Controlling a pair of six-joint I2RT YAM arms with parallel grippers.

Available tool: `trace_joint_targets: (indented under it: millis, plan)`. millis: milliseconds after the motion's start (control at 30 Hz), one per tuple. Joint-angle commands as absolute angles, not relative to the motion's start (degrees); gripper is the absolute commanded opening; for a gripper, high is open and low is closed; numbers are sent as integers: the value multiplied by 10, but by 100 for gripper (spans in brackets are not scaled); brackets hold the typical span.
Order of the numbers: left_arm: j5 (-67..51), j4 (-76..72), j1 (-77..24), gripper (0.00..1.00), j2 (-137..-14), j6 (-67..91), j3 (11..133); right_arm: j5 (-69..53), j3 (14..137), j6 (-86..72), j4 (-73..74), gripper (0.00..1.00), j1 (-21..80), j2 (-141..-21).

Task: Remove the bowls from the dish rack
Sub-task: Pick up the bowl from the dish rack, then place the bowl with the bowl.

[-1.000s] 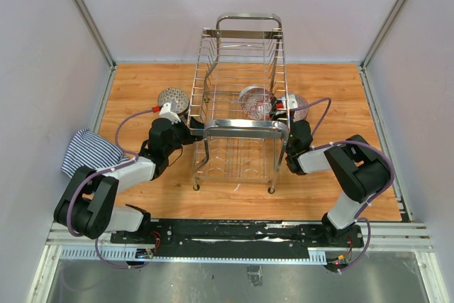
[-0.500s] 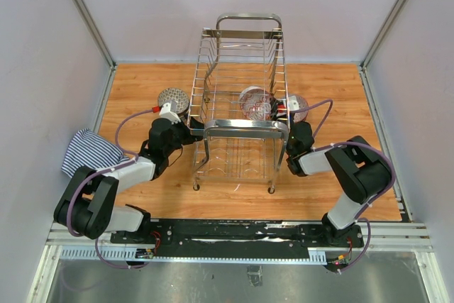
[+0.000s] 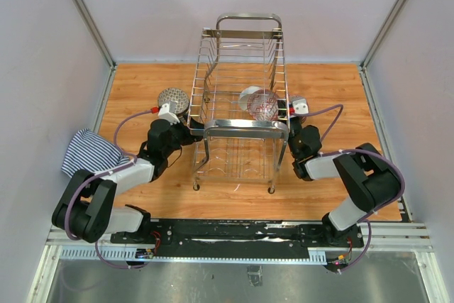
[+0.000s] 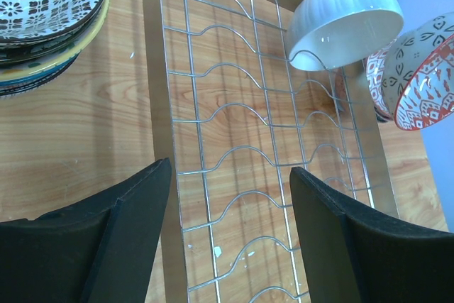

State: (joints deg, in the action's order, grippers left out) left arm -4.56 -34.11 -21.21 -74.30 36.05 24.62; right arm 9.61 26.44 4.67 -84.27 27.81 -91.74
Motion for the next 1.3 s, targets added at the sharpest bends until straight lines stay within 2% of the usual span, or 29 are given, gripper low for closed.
trace_joint_targets:
  millis: [0,433,600,733,833,1100,1267]
  plan:
    - [-38,-348,-215,73,-730,356,240,109,250,35,-909,1,261,-880]
    - [-40,-339,-216,72,-709,359,237,185,227,12,-880,1,240,-838]
    - [-46,-323,-216,73,-701,358,247,217,239,-21,-753,1,219,-786]
    - [-42,-300,-215,73,-692,357,258,226,288,-66,-541,1,196,-715]
    - [-36,-279,-216,72,-688,362,263,215,330,-88,-435,1,179,-694]
    - [-33,-247,-216,73,-654,361,272,216,440,-93,-231,1,170,-708]
    - [-32,-226,-216,73,-630,357,277,208,474,-98,-179,1,162,-739]
